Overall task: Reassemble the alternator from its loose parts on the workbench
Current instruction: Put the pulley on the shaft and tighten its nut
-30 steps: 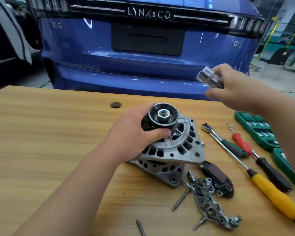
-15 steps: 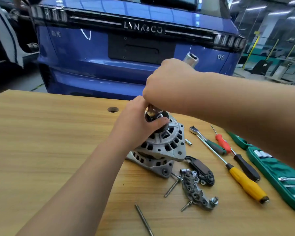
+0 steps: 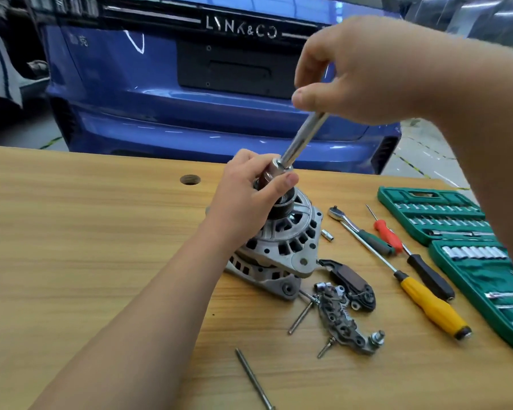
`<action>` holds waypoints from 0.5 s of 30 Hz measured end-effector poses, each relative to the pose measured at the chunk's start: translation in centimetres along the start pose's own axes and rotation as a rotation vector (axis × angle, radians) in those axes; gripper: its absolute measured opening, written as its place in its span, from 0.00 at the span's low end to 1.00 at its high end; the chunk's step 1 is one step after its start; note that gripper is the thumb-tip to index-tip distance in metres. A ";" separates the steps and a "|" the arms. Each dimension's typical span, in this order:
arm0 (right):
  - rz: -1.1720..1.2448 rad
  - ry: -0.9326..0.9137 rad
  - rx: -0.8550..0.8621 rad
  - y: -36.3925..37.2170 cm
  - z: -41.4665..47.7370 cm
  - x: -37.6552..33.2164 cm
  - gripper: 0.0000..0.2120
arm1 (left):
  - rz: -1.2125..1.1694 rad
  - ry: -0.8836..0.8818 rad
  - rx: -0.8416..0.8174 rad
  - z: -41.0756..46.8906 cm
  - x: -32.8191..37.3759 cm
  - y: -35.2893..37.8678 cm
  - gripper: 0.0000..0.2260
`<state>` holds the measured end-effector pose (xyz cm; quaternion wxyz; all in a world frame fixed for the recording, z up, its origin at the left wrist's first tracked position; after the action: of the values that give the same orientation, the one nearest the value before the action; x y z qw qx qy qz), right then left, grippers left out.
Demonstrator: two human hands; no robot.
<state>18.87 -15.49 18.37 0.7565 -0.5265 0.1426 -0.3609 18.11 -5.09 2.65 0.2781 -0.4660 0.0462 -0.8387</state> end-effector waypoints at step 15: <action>0.293 -0.051 -0.056 -0.9 0.1 -1.0 0.12 | 0.022 0.049 -0.145 -0.2 0.9 -1.2 0.07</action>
<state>17.84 -14.92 19.04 0.7895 -0.5299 0.2085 -0.2291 17.02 -4.56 3.61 0.2516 -0.4639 0.1185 -0.8411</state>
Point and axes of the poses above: each hand's wrist, its own z-axis towards the middle knuckle, its own y-axis out of the palm, x = y × z, the point moved 7 cm from there along z, towards the middle knuckle, and after that the axes turned 1 degree about x, right-handed, at the moved point
